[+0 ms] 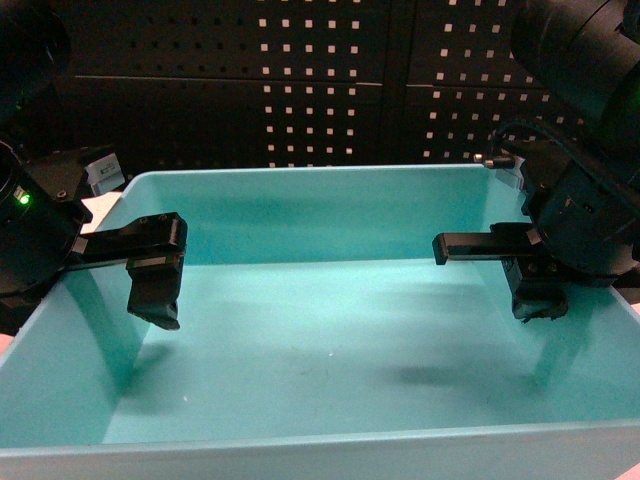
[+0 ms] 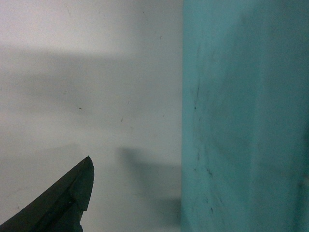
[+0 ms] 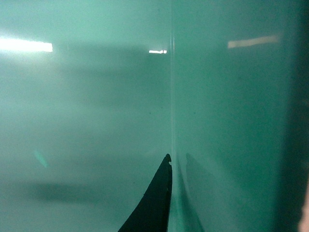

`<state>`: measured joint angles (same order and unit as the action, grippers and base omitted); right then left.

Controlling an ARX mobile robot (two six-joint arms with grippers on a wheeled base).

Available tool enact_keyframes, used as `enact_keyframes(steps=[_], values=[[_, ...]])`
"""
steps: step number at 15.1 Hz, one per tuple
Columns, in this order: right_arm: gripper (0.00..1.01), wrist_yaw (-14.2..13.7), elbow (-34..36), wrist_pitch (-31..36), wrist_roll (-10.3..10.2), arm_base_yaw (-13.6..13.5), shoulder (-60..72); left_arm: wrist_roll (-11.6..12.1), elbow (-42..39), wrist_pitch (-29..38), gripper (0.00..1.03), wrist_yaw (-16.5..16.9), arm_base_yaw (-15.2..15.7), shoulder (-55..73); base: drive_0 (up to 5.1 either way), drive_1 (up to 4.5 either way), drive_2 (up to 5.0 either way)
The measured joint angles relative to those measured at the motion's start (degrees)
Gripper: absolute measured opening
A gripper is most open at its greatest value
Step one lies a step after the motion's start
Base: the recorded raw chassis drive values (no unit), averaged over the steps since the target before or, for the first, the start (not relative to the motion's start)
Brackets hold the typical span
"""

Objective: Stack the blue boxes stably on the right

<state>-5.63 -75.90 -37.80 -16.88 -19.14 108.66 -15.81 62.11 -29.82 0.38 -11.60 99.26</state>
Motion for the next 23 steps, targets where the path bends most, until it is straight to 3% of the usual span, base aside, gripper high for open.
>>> enact_keyframes(steps=[13, 21, 23], values=[[0.09, 0.0, 0.0, 0.0, 0.0, 0.0, 0.0, 1.3, 1.0, -0.5, 0.98, -0.3, 1.7, -1.2, 0.0, 0.0, 0.0], [0.09, 0.0, 0.0, 0.0, 0.0, 0.0, 0.0, 1.4, 3.5, -1.1, 0.98, 1.6, 0.5, -0.8, 0.0, 0.0, 0.0], [0.09, 0.0, 0.0, 0.0, 0.0, 0.0, 0.0, 1.3, 3.5, -1.2, 0.98, 1.7, -1.2, 0.1, 0.0, 0.0, 0.0]])
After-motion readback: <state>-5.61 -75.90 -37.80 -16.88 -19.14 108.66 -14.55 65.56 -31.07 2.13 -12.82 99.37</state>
